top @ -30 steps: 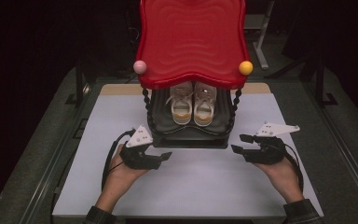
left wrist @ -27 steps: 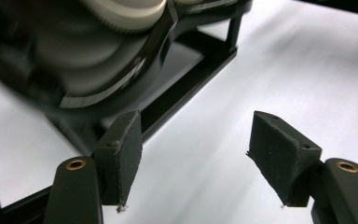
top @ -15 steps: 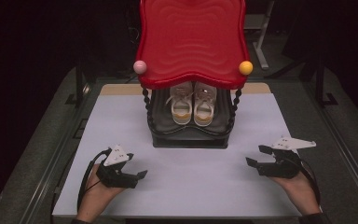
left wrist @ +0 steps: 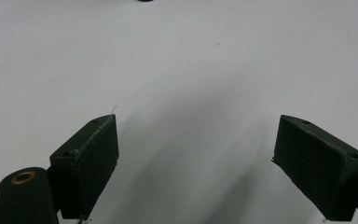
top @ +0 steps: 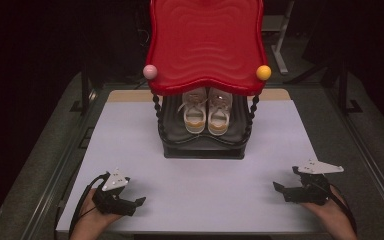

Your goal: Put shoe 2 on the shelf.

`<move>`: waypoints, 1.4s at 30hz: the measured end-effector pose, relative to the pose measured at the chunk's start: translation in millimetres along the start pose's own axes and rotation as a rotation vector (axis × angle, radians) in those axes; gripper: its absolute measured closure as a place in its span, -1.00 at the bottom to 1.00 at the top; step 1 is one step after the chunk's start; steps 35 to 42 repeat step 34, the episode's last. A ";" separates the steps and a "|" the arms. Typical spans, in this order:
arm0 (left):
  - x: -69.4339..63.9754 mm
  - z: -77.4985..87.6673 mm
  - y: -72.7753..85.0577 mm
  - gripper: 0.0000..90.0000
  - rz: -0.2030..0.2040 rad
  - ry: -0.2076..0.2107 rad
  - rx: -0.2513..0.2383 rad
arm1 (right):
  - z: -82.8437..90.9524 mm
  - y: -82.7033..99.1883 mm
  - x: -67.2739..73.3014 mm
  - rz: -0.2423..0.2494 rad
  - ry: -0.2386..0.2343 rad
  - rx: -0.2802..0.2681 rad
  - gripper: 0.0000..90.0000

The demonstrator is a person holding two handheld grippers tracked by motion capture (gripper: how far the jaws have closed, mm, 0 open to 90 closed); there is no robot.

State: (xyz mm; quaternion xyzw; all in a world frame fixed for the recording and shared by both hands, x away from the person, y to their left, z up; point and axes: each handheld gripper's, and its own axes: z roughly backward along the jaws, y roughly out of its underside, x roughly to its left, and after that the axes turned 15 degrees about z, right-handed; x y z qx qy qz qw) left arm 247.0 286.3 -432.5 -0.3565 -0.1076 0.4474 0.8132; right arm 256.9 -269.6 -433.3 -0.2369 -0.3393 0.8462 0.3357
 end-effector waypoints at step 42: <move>10.9 -4.3 21.5 -0.71 0.025 0.024 -0.032 | -17.3 19.1 -2.1 -0.017 0.005 0.094 -0.93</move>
